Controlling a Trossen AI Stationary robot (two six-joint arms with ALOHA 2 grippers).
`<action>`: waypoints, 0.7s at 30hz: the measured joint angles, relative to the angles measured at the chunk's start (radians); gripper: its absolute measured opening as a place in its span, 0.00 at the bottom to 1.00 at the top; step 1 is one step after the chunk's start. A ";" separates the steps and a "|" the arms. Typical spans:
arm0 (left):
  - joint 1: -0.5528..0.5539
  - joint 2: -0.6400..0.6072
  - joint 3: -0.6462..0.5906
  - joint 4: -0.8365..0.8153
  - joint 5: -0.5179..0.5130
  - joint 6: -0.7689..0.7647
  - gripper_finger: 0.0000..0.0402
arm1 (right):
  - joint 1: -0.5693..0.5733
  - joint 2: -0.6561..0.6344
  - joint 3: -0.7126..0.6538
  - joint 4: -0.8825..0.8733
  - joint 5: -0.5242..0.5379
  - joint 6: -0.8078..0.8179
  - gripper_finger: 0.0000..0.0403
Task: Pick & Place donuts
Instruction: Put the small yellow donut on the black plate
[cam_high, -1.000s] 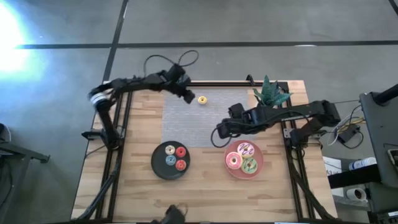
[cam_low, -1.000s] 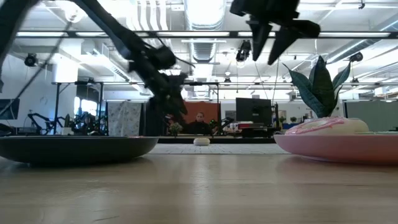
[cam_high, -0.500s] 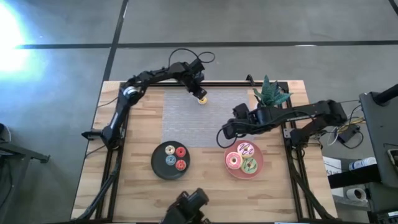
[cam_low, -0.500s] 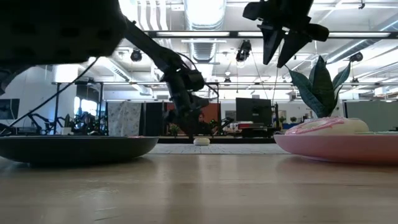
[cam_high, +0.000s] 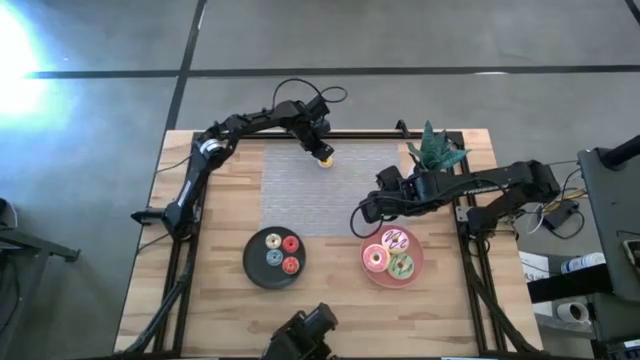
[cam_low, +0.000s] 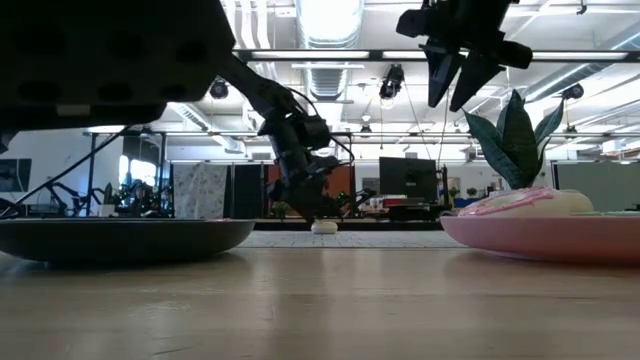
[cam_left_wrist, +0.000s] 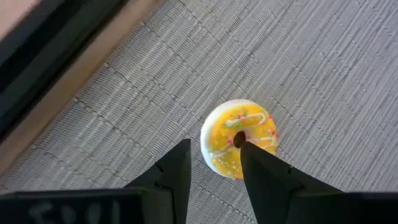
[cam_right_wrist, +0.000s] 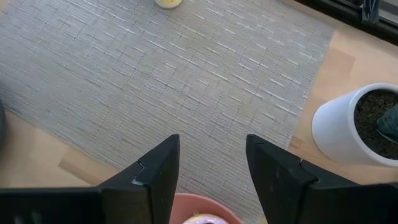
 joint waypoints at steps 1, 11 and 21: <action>-0.001 0.000 -0.001 0.000 0.002 0.001 0.28 | 0.000 0.000 0.000 0.000 0.000 0.000 0.44; -0.003 -0.001 -0.048 0.036 0.025 0.005 0.28 | -0.005 0.000 -0.001 0.004 0.000 0.000 0.44; -0.015 -0.003 -0.085 0.102 0.049 -0.004 0.27 | -0.005 0.000 -0.001 0.005 0.000 -0.007 0.44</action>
